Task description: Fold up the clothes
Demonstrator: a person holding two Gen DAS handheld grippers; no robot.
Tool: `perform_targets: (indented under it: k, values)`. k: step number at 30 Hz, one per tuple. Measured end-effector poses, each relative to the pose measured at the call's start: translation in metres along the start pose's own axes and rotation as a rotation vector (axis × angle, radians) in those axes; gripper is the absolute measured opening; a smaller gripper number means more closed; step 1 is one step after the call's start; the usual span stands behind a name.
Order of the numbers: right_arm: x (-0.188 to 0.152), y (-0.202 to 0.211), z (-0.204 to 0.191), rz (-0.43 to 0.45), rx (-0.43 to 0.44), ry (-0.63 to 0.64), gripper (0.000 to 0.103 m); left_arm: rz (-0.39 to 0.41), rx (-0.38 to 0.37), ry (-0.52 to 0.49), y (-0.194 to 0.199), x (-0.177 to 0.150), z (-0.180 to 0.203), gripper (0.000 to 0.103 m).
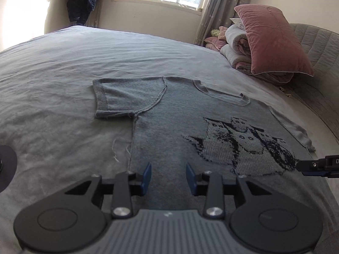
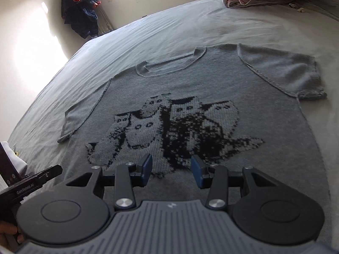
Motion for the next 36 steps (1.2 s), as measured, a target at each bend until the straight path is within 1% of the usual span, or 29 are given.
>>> perform_targets:
  k: [2,6,14,15,17,22,25,29,32,33,36]
  values:
    - [-0.014,0.011,0.010,0.007,-0.030,0.013,0.045,-0.015,-0.018,-0.019,0.001,-0.012,0.001,0.037]
    - [-0.042,0.026,0.029,-0.007,-0.089,0.029,0.045,0.002,-0.016,-0.071,0.017,-0.033,-0.003,0.037]
    - [-0.071,0.053,0.044,0.036,-0.092,0.098,0.046,0.011,-0.030,-0.119,0.056,-0.062,-0.014,0.038]
    - [-0.074,0.056,0.045,0.038,-0.094,0.105,0.046,0.005,-0.020,-0.139,0.060,-0.064,-0.013,0.039]
    - [-0.076,0.062,0.048,0.039,-0.099,0.113,0.046,-0.015,0.007,-0.174,0.066,-0.069,-0.013,0.045]
    - [-0.079,0.077,0.061,0.043,-0.105,0.103,0.046,-0.076,0.026,-0.200,0.078,-0.069,-0.015,0.045]
    - [-0.076,0.085,0.072,0.056,-0.110,0.080,0.046,-0.102,0.018,-0.153,0.081,-0.064,-0.018,0.045]
    - [-0.068,0.097,0.085,0.092,-0.138,0.041,0.046,-0.135,0.012,-0.079,0.075,-0.063,-0.020,0.044]
    - [-0.066,0.105,0.096,0.107,-0.148,0.003,0.046,-0.143,-0.001,-0.008,0.075,-0.064,-0.024,0.043]
    - [-0.066,0.107,0.099,0.105,-0.151,-0.004,0.046,-0.148,-0.014,0.018,0.076,-0.064,-0.026,0.042]
    - [-0.071,0.111,0.107,0.086,-0.163,-0.009,0.046,-0.161,-0.084,0.119,0.081,-0.068,-0.037,0.041]
Point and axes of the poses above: each gripper's, at about its wrist camera, not at the fingertips, and y roughly against the way its jaws point, z to its right, x to its top, the point moved 5 cm from there along -y, roughly the way its jaws point, and after that the axes turned 1 degree about -y, right-handed, at the moved point
